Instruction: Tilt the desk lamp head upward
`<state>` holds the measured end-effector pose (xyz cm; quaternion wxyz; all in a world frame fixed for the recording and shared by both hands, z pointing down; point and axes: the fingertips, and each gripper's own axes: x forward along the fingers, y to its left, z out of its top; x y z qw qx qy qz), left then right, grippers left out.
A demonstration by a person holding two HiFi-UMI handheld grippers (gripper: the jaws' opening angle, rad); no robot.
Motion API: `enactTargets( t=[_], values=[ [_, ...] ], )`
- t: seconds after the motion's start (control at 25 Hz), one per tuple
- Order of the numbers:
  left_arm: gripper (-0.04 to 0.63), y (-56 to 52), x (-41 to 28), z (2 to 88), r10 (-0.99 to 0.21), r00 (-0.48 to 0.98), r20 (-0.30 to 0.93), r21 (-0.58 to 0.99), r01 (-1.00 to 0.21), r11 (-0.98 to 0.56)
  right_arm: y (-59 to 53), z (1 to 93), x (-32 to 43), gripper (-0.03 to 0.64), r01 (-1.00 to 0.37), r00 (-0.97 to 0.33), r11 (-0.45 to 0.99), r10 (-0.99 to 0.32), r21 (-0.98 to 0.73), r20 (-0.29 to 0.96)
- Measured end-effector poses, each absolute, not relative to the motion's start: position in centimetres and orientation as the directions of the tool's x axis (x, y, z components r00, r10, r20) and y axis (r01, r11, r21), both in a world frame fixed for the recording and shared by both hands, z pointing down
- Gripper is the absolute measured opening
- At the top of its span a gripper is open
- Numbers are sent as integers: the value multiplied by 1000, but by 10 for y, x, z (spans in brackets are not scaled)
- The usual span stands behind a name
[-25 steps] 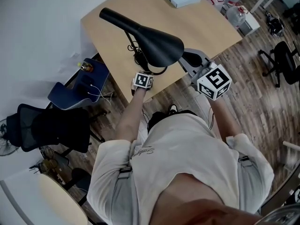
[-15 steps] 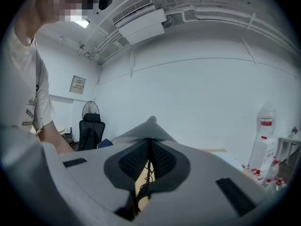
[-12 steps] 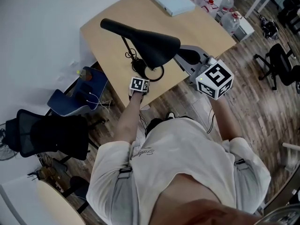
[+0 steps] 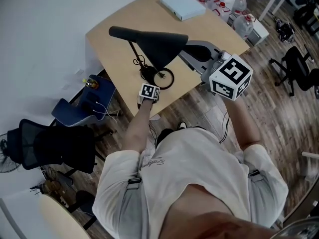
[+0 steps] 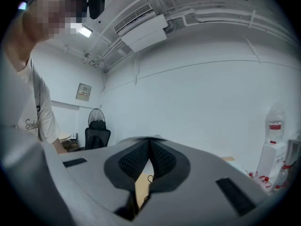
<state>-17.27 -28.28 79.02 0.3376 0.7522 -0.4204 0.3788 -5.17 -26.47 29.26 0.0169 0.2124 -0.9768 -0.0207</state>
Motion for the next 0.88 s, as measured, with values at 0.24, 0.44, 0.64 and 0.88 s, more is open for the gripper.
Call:
enactTargets(
  t=[0.24, 0.44, 0.64, 0.88],
  values=[
    [14, -282, -173, 790, -380, 353, 855, 184, -891, -414, -266, 273, -58, -5, -412, -909, 906, -416, 98, 21],
    [14, -282, -174, 791, -380, 352, 855, 182, -891, -415, -269, 260, -63, -6, -413, -908, 904, -418, 105, 20],
    [15, -283, -173, 791, -380, 350, 856, 179, -891, -417, -273, 250, -68, -6, -405, -912, 909, -409, 100, 24],
    [14, -282, -173, 791, -371, 356, 858, 185, -887, -424, -275, 239, -72, -6, -416, -907, 902, -421, 118, 20]
  ],
)
